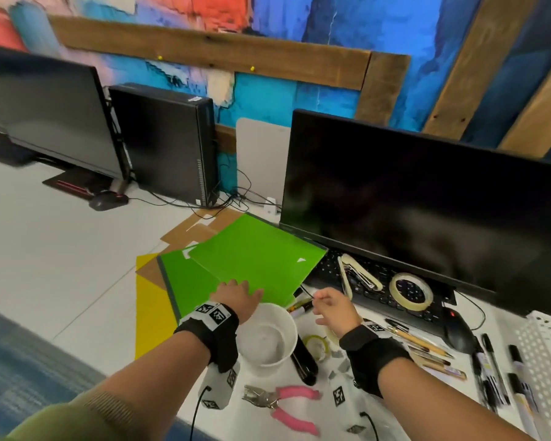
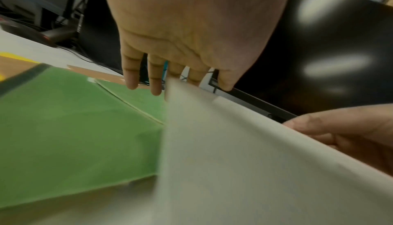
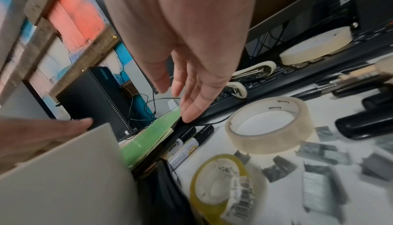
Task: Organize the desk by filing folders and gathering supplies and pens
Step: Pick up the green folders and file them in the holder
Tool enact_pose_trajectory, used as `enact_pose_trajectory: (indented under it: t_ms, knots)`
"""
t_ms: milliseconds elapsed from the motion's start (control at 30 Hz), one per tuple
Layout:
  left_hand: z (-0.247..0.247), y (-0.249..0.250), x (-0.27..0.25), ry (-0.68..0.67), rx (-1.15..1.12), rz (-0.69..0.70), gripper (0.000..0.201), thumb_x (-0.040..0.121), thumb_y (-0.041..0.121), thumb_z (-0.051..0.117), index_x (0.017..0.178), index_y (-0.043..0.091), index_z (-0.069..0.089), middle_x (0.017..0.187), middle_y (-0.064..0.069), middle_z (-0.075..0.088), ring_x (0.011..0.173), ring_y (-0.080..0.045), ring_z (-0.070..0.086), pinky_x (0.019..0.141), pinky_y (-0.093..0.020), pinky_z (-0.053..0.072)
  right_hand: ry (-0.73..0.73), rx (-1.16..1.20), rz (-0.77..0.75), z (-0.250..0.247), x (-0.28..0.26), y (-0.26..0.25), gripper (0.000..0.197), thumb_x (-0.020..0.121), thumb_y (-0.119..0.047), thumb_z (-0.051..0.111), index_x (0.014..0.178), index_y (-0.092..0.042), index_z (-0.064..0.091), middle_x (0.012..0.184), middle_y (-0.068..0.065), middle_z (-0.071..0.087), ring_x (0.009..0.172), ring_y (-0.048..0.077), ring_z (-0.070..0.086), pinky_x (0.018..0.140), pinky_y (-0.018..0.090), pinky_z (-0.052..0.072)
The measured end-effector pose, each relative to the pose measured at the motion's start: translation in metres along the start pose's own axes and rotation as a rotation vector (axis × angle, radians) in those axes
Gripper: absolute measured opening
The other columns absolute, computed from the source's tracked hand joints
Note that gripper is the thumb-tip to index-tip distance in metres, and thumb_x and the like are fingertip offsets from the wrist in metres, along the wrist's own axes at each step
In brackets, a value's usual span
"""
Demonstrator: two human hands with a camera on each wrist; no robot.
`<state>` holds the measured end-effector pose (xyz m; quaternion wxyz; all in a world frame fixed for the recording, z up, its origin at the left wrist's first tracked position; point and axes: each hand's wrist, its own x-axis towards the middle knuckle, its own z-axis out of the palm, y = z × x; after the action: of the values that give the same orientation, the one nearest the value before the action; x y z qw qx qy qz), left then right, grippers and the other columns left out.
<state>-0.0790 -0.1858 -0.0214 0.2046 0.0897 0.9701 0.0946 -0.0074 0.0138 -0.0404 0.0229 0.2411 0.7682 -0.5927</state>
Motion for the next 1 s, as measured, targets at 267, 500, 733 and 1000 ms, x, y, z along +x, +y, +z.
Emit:
enact_pose_trajectory:
  t_ms: [267, 500, 733, 1000]
  knots:
    - [0.002, -0.066, 0.022, -0.053, -0.083, -0.493, 0.105, 0.076, 0.075, 0.047, 0.15, 0.016, 0.001, 0.155, -0.021, 0.006, 0.142, -0.039, 0.018, 0.114, -0.047, 0.026, -0.109, 0.028, 0.042, 0.023, 0.028, -0.004, 0.025, 0.088, -0.003, 0.059, 0.11, -0.013, 0.052, 0.124, 0.024, 0.052, 0.104, 0.027, 0.053, 0.073, 0.037, 0.053]
    - [0.016, -0.091, 0.038, -0.036, -0.218, -0.55, 0.123, 0.063, 0.069, 0.068, 0.149, 0.016, -0.004, 0.141, -0.017, 0.038, 0.128, -0.032, 0.045, 0.1, -0.038, 0.045, -0.263, 0.162, 0.133, 0.026, 0.037, -0.017, 0.04, 0.095, -0.005, 0.049, 0.133, -0.014, 0.048, 0.137, 0.015, 0.037, 0.115, 0.022, 0.041, 0.1, 0.052, 0.041]
    - [0.01, -0.105, 0.041, 0.173, -0.672, -0.59, 0.117, 0.067, 0.022, 0.084, 0.147, 0.006, 0.0, 0.132, -0.024, 0.047, 0.119, -0.039, 0.051, 0.096, -0.045, 0.047, -0.239, 0.401, 0.212, 0.021, 0.047, -0.012, 0.037, 0.095, 0.0, 0.046, 0.131, -0.006, 0.051, 0.138, 0.016, 0.045, 0.119, 0.021, 0.044, 0.096, 0.041, 0.042]
    - [-0.014, -0.111, 0.043, 0.312, -0.807, -0.486, 0.042, 0.085, 0.002, 0.059, 0.121, -0.007, 0.038, 0.119, -0.028, 0.056, 0.108, -0.04, 0.057, 0.08, -0.041, 0.045, -0.14, 0.656, 0.172, 0.012, 0.045, -0.025, 0.021, 0.089, 0.013, 0.046, 0.104, 0.0, 0.053, 0.086, 0.017, 0.059, 0.084, 0.026, 0.061, 0.07, 0.028, 0.058]
